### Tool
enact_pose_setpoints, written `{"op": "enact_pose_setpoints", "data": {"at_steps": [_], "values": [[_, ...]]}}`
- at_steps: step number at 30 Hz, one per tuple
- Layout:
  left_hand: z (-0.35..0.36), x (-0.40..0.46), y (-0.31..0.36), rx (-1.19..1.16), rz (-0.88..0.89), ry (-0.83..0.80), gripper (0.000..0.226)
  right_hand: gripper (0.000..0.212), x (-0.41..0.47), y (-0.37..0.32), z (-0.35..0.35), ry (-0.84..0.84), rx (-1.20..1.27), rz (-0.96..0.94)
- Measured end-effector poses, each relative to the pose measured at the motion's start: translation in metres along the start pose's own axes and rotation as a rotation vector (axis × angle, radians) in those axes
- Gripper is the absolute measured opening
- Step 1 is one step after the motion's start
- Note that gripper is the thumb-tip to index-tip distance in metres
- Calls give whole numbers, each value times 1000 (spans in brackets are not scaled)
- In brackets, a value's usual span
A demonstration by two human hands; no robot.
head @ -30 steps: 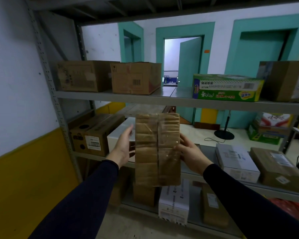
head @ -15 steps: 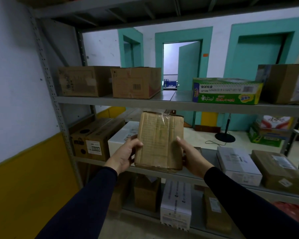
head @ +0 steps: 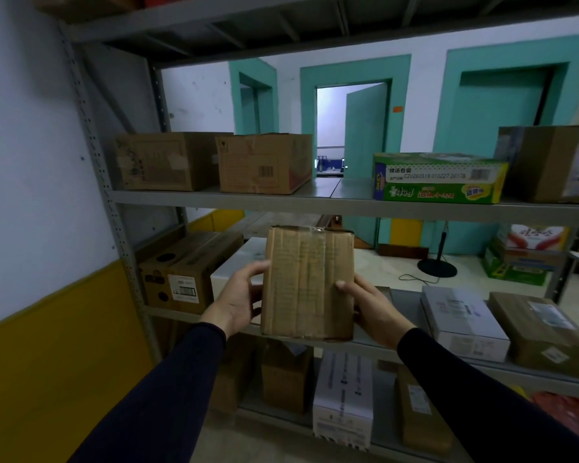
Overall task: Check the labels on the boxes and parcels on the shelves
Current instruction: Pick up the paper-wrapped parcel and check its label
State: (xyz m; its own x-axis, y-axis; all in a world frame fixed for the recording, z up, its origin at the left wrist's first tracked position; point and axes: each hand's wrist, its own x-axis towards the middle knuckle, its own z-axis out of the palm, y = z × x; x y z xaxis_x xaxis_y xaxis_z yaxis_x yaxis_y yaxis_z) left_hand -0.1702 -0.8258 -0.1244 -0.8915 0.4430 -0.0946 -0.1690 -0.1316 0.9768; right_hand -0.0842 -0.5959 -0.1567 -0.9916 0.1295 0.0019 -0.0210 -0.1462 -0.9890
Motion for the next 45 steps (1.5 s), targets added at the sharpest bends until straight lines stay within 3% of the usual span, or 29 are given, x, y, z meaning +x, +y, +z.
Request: {"op": "enact_pose_setpoints", "data": {"at_steps": [3, 4, 6, 8, 10, 12, 18, 23, 27, 30, 33, 35, 40, 43, 45], "values": [[-3, 6, 8, -39, -70, 84, 102, 51, -2, 0, -3, -44, -34, -80], [-4, 9, 8, -49, -79, 86, 110, 58, -1, 0, -4, -49, -45, -86], [-5, 10, 6, -76, -50, 82, 102, 60, 1, -1, 0, -48, -8, -65], [-4, 5, 6, -104, -17, 80, 88, 43, 5, -3, 2, -20, 125, -20], [-4, -1, 6, -78, -2, 67, 72, 46, 6, -6, 3, 35, 211, 39], [-8, -3, 2, -54, 7, 22, 56, 52, 6, -9, 5, 37, 145, 72], [-15, 2, -4, -97, 1, -52, 87, 73, 5, 4, 7, -19, -33, 24], [-13, -2, -2, -68, -10, -65, 73, 77, 5, 6, 8, -4, -42, 8], [-10, -3, -1, -47, -13, -74, 75, 69, 6, 3, 7, 33, -59, 18], [-6, -2, -1, 5, 4, -72, 77, 46, 5, -2, 8, 89, 1, 60], [-2, -1, 4, 45, -13, 16, 55, 43, 12, -2, 4, 183, 52, 39], [-2, 1, 4, -23, -74, 71, 44, 39, 15, -4, 2, 218, 3, -25], [-7, 1, 2, -338, -129, 50, 46, 59, 16, -14, -3, 218, -188, -3], [-9, -2, 2, -432, -120, 34, 49, 60, 19, -16, -7, 117, -10, 199], [-9, -3, 5, -455, -96, 48, 46, 49, 19, -15, -6, 93, 121, 244]]}}
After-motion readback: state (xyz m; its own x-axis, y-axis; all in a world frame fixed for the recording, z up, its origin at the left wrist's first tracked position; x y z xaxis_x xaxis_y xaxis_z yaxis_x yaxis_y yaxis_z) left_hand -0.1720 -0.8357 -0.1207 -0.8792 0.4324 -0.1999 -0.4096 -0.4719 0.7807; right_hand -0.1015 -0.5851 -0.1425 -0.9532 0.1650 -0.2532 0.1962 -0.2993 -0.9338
